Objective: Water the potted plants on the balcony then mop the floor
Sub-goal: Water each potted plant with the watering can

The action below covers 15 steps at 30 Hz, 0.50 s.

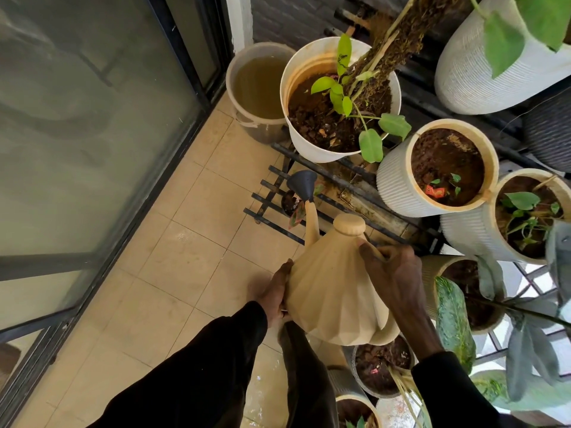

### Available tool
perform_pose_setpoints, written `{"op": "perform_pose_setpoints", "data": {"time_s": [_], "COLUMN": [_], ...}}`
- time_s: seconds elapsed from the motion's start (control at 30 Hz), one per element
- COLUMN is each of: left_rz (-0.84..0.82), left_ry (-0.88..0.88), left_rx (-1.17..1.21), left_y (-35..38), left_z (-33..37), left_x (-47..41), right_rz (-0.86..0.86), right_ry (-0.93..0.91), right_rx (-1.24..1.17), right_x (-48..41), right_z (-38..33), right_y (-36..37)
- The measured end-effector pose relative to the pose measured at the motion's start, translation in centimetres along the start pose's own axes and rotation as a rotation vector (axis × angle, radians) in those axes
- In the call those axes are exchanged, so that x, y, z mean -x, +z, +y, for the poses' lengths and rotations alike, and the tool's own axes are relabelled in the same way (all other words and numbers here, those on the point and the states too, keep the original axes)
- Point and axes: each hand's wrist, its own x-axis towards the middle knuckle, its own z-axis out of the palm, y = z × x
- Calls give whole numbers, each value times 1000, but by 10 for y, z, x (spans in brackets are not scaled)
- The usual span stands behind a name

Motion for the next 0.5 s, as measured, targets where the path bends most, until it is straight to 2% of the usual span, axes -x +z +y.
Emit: {"op": "perform_pose_setpoints", "data": {"time_s": [0.3, 0.5], "left_rz": [-6, 33], "left_ry": [32, 80], "left_rx": [17, 50], "left_y": [3, 10], "left_z": [-1, -1], "left_x": [4, 8], "right_rz": [49, 137], "right_ry": [45, 21], "right_rx": [-18, -6], "right_x": [13, 28], "right_z": [3, 32], "right_y": [-3, -3]}}
